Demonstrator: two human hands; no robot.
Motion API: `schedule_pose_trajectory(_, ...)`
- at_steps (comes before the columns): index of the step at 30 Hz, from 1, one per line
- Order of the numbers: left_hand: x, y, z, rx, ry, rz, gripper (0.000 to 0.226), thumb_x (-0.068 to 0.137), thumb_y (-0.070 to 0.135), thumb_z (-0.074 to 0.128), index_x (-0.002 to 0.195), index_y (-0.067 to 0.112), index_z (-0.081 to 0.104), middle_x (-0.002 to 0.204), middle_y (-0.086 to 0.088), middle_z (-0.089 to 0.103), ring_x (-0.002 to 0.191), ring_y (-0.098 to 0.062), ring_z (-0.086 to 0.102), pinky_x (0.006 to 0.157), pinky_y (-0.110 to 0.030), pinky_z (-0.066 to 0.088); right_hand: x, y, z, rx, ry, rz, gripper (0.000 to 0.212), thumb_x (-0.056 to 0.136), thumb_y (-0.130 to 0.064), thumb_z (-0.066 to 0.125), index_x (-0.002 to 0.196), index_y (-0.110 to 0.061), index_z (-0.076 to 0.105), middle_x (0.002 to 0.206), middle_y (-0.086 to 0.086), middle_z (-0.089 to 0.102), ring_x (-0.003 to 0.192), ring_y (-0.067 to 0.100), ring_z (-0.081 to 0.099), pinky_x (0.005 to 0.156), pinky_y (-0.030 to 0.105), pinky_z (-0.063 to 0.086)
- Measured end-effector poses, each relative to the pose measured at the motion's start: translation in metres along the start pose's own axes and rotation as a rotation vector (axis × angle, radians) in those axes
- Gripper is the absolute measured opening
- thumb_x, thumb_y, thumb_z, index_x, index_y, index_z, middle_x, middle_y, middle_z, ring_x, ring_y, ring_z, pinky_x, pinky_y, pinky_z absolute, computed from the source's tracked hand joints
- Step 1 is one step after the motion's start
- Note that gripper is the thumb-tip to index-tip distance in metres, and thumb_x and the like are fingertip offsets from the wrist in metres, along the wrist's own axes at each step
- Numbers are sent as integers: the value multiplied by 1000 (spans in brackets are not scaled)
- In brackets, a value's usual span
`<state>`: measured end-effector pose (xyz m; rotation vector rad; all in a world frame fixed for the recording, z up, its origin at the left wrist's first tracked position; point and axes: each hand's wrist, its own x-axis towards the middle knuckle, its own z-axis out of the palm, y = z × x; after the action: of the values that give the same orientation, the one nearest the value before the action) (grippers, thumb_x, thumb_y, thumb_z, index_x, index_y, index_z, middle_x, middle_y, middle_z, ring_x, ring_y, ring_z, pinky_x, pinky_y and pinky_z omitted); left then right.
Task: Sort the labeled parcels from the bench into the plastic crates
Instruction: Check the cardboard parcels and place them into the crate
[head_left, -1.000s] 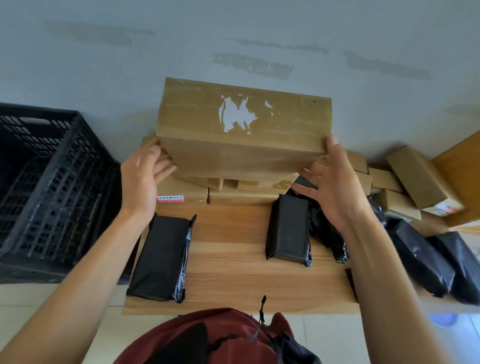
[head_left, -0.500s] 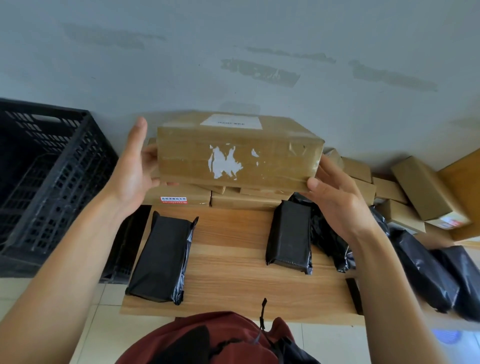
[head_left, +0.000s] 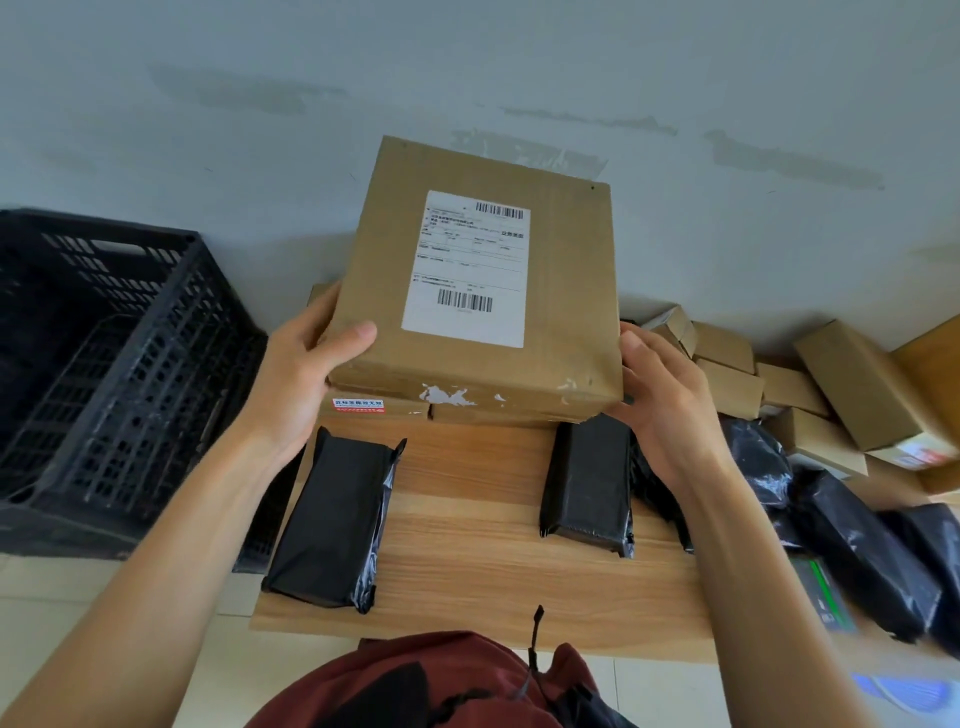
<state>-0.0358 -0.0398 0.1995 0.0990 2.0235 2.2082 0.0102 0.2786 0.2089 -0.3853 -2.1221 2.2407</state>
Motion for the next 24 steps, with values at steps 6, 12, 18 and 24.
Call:
schedule_pose_trajectory(6, -10, -8, 18, 39, -12, 92, 87, 82, 32, 75, 160, 15, 37, 147, -7, 61, 138, -27, 56, 116, -56, 42, -1, 2, 7, 64, 76, 0, 50, 93, -41, 68, 136, -18, 64, 126, 0, 75, 120, 19, 69, 113, 48, 49)
schedule_pose_trajectory(12, -17, -11, 29, 79, 6, 114, 92, 83, 27, 75, 162, 17, 30, 153, -2, 55, 141, -22, 53, 116, -49, 45, -11, 7, -4, 64, 69, -44, 33, 101, -29, 62, 133, -26, 67, 128, 1, 73, 125, 25, 66, 114, 56, 46)
schedule_pose_trajectory(18, -21, -22, 57, 173, 33, 145, 77, 96, 2, 69, 161, 25, 34, 143, 12, 62, 131, -6, 60, 106, -34, 54, -24, 15, -2, -21, 219, -233, 43, 109, -22, 53, 151, -27, 52, 135, -11, 69, 128, 10, 62, 113, 45, 49)
schedule_pose_trajectory(24, -23, -19, 80, 177, 104, 192, 76, 95, 18, 72, 160, 24, 33, 150, 3, 56, 141, -20, 52, 116, -53, 43, -31, 18, 2, -106, 298, -297, 56, 102, -29, 66, 155, -28, 46, 137, -14, 64, 123, 1, 62, 104, 30, 55)
